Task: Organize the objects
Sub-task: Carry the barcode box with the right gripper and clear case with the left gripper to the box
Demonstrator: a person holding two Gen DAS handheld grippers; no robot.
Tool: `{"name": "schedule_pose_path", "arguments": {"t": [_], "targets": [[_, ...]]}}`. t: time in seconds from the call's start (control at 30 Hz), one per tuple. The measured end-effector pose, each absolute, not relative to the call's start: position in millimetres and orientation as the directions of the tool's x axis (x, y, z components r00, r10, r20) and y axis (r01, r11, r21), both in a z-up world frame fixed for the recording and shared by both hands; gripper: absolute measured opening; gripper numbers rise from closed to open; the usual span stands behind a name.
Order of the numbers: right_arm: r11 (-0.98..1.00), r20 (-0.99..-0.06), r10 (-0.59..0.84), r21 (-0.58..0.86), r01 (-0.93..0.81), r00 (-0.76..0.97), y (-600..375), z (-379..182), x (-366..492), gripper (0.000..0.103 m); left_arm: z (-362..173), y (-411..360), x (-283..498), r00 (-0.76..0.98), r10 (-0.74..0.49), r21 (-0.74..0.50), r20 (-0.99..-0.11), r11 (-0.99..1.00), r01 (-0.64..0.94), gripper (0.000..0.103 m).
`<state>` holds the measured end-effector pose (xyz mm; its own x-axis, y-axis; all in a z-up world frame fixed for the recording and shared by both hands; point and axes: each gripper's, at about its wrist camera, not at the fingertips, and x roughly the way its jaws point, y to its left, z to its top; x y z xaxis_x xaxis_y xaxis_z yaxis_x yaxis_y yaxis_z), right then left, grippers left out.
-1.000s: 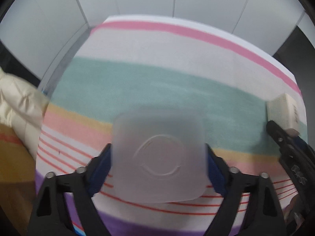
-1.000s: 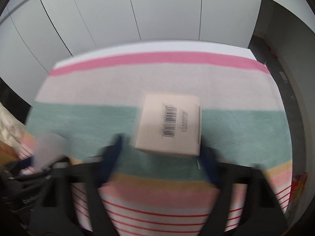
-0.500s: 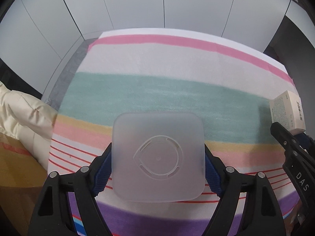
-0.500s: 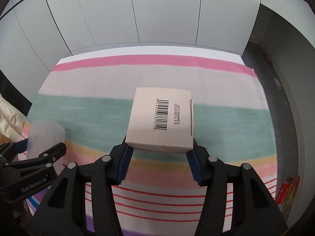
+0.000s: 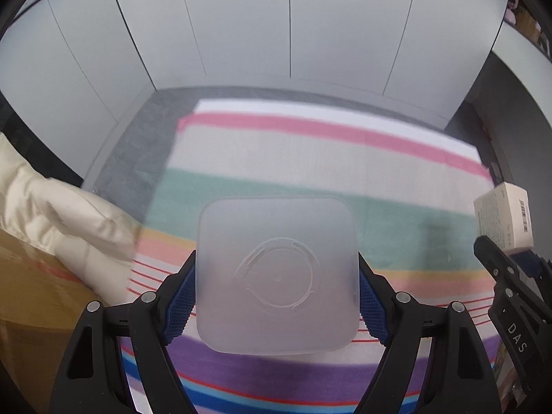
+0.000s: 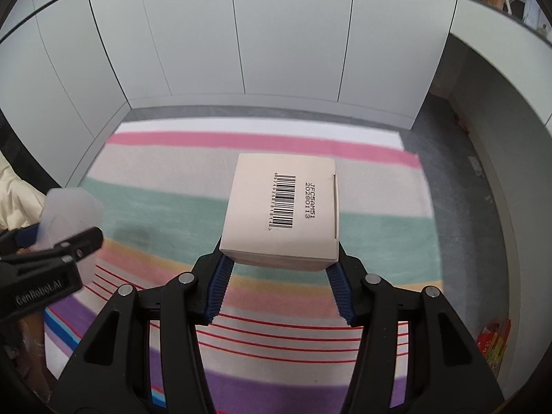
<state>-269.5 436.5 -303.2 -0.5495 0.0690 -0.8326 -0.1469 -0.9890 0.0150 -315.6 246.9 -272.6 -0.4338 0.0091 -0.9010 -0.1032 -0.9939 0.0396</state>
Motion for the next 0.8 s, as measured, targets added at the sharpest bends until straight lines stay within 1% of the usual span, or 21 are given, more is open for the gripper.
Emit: {"name": "schedule_pose_path", "arguments": {"t": [0.07,0.27,0.37,0.43,0.63,0.8], "targets": [[-0.99,-0.824,0.079,0.004,-0.144,-0.561,436,-282,-270,0.054,-254,244,-314,-0.457,0.01,0.044,-0.889,-0.993,-0.106,0.082],[-0.99,-0.792,0.093,-0.009,-0.141,-0.603,433,-215,-257,0.054,-174,229,-301,-0.545,0.019,0.036,-0.838,-0.995,-0.091,0.082],[-0.989,-0.772,0.105,-0.016,-0.147,-0.627,431,-179,-247,0.054,-138,220,-289,-0.58,0.041,0.013,-0.814,-0.996,-0.089,0.082],[-0.988,-0.757,0.12,-0.029,-0.15,-0.643,428,-154,-239,0.054,-116,216,-275,-0.6,0.041,0.02,-0.799,-0.995,-0.093,0.082],[-0.991,-0.728,0.108,-0.021,-0.136,-0.678,417,-100,-214,0.054,-71,207,-247,-0.627,0.044,0.042,-0.778,-0.992,-0.122,0.082],[-0.991,-0.709,0.107,-0.018,-0.134,-0.697,406,-75,-195,0.054,-45,197,-227,-0.643,0.073,0.02,-0.762,-0.991,-0.136,0.082]]}}
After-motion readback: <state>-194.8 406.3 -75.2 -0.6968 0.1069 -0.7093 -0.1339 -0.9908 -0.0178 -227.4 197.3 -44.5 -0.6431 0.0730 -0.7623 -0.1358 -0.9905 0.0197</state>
